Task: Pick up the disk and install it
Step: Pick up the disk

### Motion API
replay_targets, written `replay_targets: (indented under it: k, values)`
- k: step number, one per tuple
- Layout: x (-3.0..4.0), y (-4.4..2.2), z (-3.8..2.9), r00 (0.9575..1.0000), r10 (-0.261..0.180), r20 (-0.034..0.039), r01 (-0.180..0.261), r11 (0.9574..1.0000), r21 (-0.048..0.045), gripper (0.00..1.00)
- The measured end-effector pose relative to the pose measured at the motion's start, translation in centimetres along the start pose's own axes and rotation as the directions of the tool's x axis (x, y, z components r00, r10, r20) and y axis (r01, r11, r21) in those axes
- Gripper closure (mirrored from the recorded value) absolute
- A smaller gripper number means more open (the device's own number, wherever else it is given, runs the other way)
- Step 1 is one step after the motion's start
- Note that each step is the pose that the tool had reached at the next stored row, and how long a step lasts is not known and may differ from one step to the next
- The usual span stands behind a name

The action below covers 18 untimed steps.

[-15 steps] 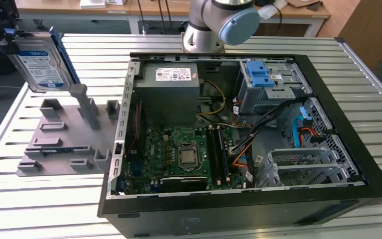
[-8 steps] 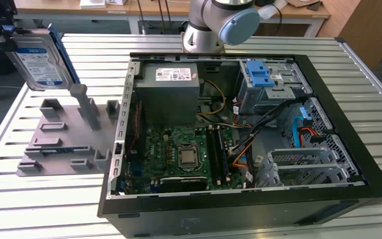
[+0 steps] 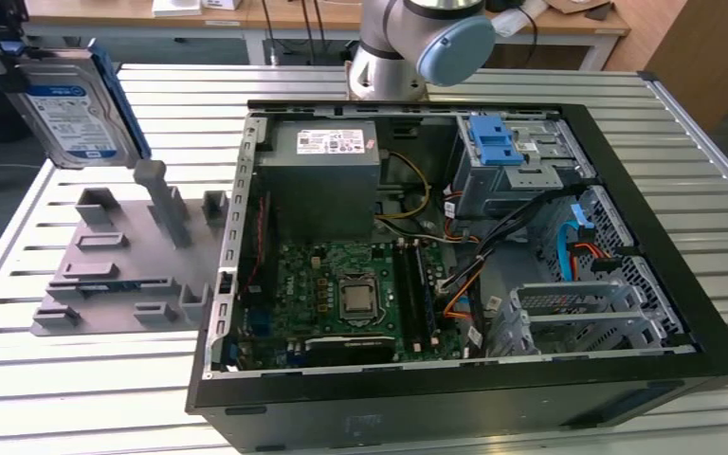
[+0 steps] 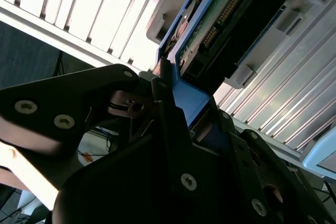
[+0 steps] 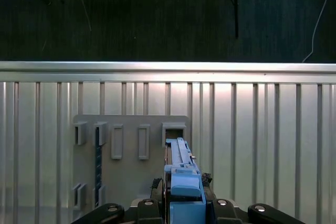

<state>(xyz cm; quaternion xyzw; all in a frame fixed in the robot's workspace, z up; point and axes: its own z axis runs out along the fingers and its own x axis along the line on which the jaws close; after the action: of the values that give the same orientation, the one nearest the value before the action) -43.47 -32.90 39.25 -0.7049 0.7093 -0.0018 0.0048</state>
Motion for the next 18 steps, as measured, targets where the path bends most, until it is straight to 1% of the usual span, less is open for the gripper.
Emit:
replay_targets:
  k: [18]
  values:
    - [-0.01, -0.02, -1.56, 1.0000, 0.000, 0.0000, 0.000, 1.0000, 0.0000, 0.64]
